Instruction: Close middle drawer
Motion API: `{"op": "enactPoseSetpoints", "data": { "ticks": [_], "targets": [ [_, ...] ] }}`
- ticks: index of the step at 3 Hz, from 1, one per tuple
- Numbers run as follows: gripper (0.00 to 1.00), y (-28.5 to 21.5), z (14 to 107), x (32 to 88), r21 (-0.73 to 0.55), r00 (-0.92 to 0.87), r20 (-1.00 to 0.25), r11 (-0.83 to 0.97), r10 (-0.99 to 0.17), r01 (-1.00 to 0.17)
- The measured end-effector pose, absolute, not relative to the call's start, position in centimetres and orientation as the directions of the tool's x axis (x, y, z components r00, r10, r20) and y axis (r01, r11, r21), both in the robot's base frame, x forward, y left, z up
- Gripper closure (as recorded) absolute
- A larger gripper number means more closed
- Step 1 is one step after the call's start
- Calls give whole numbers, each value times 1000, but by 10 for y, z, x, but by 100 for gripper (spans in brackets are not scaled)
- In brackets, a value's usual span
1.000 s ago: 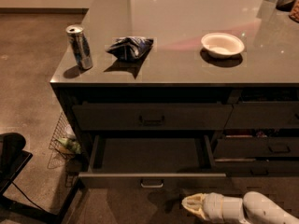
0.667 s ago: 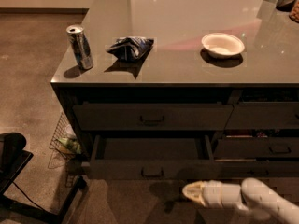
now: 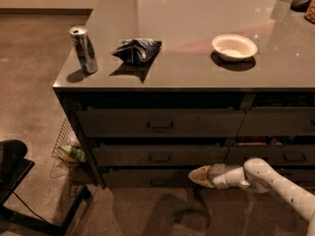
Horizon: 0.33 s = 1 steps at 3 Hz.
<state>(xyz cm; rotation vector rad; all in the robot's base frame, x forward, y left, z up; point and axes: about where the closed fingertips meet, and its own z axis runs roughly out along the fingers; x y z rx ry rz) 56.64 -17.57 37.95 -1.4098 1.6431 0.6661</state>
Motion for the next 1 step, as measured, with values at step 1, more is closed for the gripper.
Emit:
{"op": "enactPoseSetpoints", "data": {
  "ticks": [1],
  "targets": [
    [100,-176,380,566,-128,-5,-858,223,-514,-966]
  ]
}}
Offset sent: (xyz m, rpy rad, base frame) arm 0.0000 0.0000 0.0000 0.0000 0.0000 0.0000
